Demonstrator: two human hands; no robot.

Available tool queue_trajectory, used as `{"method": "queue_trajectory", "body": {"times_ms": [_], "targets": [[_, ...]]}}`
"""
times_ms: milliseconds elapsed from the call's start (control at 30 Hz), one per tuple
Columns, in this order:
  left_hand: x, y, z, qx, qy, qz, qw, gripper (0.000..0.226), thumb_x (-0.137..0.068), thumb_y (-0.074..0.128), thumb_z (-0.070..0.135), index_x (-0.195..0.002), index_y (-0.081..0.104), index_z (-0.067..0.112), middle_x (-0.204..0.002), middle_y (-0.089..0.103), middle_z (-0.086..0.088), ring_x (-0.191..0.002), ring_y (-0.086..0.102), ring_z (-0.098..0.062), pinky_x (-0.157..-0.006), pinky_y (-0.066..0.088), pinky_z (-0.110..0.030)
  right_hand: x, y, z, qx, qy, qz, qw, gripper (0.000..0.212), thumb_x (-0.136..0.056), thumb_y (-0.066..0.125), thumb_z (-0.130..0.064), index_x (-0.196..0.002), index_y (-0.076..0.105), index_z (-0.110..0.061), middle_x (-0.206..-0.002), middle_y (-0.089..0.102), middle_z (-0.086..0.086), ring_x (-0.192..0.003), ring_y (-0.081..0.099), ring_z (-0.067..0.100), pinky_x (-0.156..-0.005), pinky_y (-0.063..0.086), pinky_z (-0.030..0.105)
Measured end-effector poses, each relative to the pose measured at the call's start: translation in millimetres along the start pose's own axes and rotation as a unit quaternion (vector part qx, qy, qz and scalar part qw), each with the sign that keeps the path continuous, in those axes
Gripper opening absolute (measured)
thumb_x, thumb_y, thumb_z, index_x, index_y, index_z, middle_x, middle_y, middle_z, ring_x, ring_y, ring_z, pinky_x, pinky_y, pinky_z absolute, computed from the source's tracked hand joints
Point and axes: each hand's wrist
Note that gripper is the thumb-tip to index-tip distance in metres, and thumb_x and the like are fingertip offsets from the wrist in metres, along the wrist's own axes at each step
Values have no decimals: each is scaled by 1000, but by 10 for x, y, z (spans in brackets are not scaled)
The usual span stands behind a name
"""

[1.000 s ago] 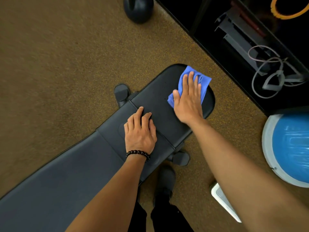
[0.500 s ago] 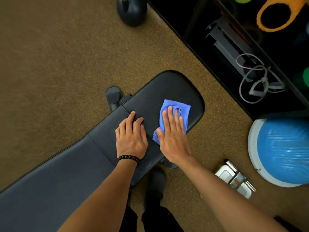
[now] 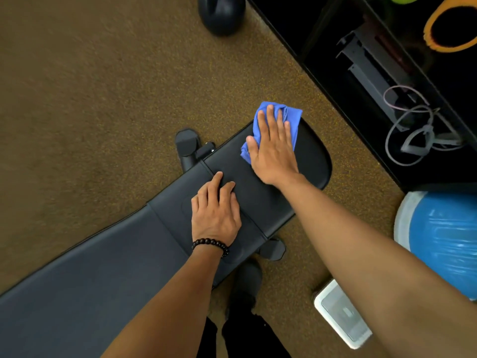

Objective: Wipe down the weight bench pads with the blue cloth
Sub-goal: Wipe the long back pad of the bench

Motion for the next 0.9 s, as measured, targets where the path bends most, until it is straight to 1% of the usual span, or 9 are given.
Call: {"method": "queue_trajectory", "body": {"times_ms": [133,167,267,367,533,700,800,900], "targets": [[2,7,-1,3,1,-4,1000,30,-106,49,31,-129,63,20,-151,50,-6,-123,52,-29,-98,42,-42,80,12,-34,-7,3,11,1000,68,-107,16,-45,-163,2,-8,-171,-5,14,-157,-7,29,-127,4,50],[8,8,-8,2,3,-8,1000,30,-106,48,31,-130,62,19,-151,50,-6,-124,51,-29,-98,41,-42,184,22,-49,-4,-9,7,1000,68,-108,18,-44,-163,2,-7,-170,-6,14,-157,-8,30,-126,5,50],[-1,8,-18,8,1,-19,1000,31,-106,48,30,-131,61,18,-152,49,-7,-125,49,-29,-98,40,-42,693,77,-84,8,-94,-11,996,68,-110,26,-42,-163,1,-8,-171,-8,12,-157,-9,30,-126,7,50],[2,19,-17,13,-3,-25,1000,31,-105,48,30,-130,61,19,-152,49,-7,-126,48,-29,-99,39,-42,1039,186,-64,20,-124,-30,992,69,-110,29,-44,-163,0,-11,-171,-10,10,-157,-9,27,-126,10,49],[4,29,-35,14,3,-20,1000,32,-103,49,28,-132,60,19,-152,49,-7,-125,48,-29,-98,39,-42,709,185,-57,55,-164,-25,985,71,-109,26,-48,-163,2,-10,-171,-7,12,-158,-6,28,-126,13,49],[-13,27,-16,18,-7,-6,1000,41,-103,51,30,-141,57,16,-151,51,-4,-125,50,-26,-100,40,-40,259,118,-131,64,-201,-9,978,67,-109,27,-45,-164,7,-13,-171,-1,8,-158,-3,26,-127,11,47],[-14,37,-13,38,-14,16,999,37,-102,54,30,-135,61,15,-148,54,-4,-122,53,-25,-98,42,-39,73,62,-136,77,-189,-7,979,63,-108,24,-44,-164,12,-16,-172,4,6,-158,0,23,-127,10,46],[-12,49,-18,39,-7,32,999,28,-101,56,30,-122,66,16,-145,56,-5,-118,56,-26,-96,44,-39,5,43,-230,67,-162,-6,984,61,-107,23,-44,-161,26,-17,-170,15,5,-158,7,24,-127,7,46]]}}
Point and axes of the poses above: each hand's wrist, its own x-axis away from the middle knuckle, its own y-axis out of the palm, z = x × y
